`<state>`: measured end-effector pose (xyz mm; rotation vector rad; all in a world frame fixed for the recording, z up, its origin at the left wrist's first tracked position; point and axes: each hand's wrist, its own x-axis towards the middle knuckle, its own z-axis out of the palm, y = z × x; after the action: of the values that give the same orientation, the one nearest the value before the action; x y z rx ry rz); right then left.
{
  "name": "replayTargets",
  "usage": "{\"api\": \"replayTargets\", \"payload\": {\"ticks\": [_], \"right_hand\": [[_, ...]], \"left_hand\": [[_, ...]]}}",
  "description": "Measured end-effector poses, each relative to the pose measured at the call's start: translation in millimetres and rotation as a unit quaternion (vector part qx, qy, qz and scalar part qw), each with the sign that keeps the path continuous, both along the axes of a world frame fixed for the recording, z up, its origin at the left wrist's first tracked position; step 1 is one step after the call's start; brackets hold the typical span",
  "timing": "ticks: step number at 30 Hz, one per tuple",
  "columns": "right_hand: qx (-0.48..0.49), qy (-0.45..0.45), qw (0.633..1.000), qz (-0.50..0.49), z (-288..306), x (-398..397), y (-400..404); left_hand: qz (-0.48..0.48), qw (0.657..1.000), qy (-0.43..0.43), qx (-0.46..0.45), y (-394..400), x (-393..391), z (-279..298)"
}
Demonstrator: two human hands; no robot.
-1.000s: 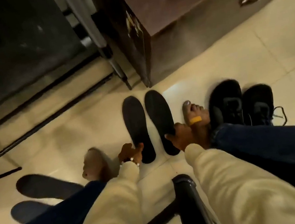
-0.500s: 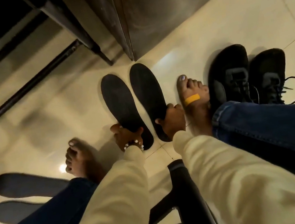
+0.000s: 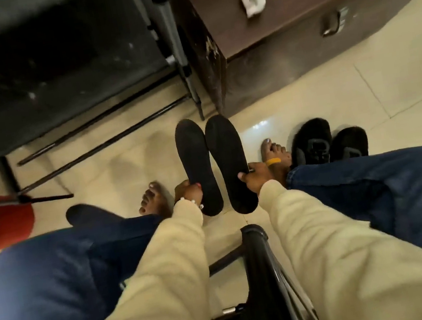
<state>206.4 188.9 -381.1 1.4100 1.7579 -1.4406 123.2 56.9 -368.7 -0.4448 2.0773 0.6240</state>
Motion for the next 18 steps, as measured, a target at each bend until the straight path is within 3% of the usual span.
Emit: {"api": "replayTargets", "payload": {"ticks": [3,8,13,18], "right_hand": [[-0.014,0.035,0.999,-0.007,60,1,-9],[0.000,0.084,0.996,-0.022,137,0,-21],[0.048,0.149,0.987,-0.030,161,-10,-46],[0.065,0.196,0.977,-0.057,192,-22,-71]], "left_hand": [[0.029,0.997,0.071,0.031,-15,1,72],[0.181,0.972,0.114,0.095,-42,5,123],[0.289,0.918,0.169,0.210,-64,9,184],[0.344,0.885,0.222,0.223,-89,2,210]]}}
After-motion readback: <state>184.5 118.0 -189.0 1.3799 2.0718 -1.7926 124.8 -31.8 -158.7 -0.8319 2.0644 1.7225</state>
